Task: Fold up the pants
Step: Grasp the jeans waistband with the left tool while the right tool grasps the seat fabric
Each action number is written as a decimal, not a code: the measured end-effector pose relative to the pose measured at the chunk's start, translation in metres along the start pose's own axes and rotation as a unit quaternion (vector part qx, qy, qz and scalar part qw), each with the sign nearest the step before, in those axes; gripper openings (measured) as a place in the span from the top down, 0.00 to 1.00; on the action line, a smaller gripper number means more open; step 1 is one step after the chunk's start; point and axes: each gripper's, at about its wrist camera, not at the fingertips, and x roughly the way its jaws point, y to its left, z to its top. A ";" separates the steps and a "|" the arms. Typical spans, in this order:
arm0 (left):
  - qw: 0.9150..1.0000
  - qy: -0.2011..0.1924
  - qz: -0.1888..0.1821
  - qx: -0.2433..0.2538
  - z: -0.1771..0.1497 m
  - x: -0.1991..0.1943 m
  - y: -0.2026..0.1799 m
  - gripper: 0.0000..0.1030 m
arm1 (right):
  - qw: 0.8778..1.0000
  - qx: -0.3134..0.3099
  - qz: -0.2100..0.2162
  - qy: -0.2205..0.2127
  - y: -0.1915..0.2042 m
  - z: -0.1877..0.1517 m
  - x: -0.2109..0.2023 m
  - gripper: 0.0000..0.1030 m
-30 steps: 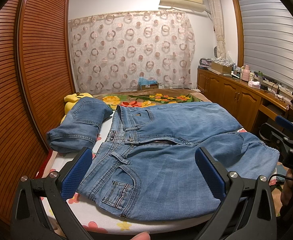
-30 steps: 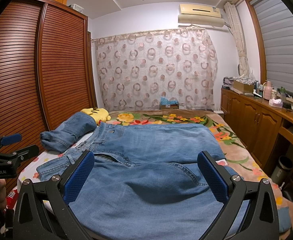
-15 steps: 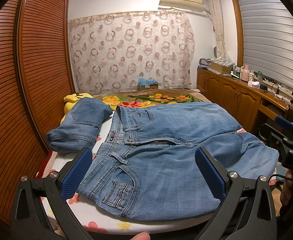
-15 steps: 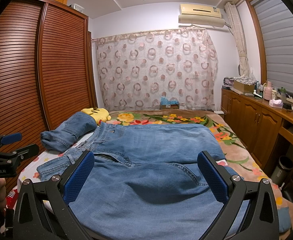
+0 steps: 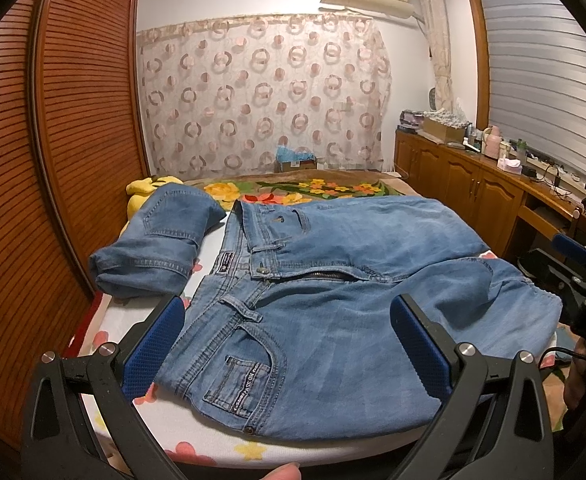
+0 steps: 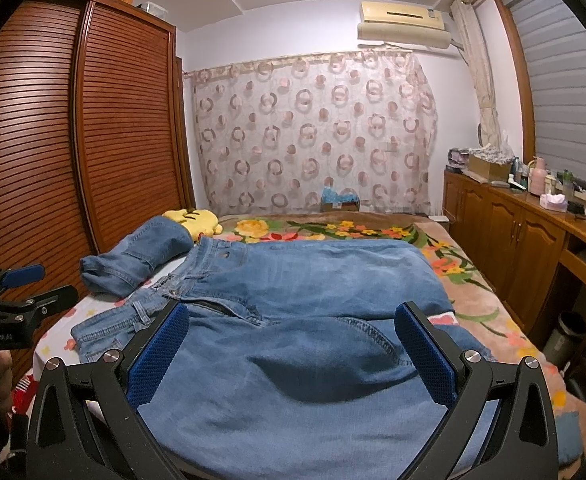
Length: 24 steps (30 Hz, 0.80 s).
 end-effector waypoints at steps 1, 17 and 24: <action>1.000 0.005 0.000 -0.002 -0.002 0.003 0.003 0.00 | 1.000 0.002 0.005 0.002 -0.001 0.000 0.000 0.00; 0.999 0.042 0.014 -0.019 -0.024 0.034 0.050 0.00 | 0.998 -0.011 0.007 0.055 -0.021 -0.005 0.016 0.09; 0.998 0.058 0.017 -0.028 -0.037 0.047 0.067 0.00 | 0.997 -0.008 -0.001 0.081 -0.035 0.000 0.024 0.15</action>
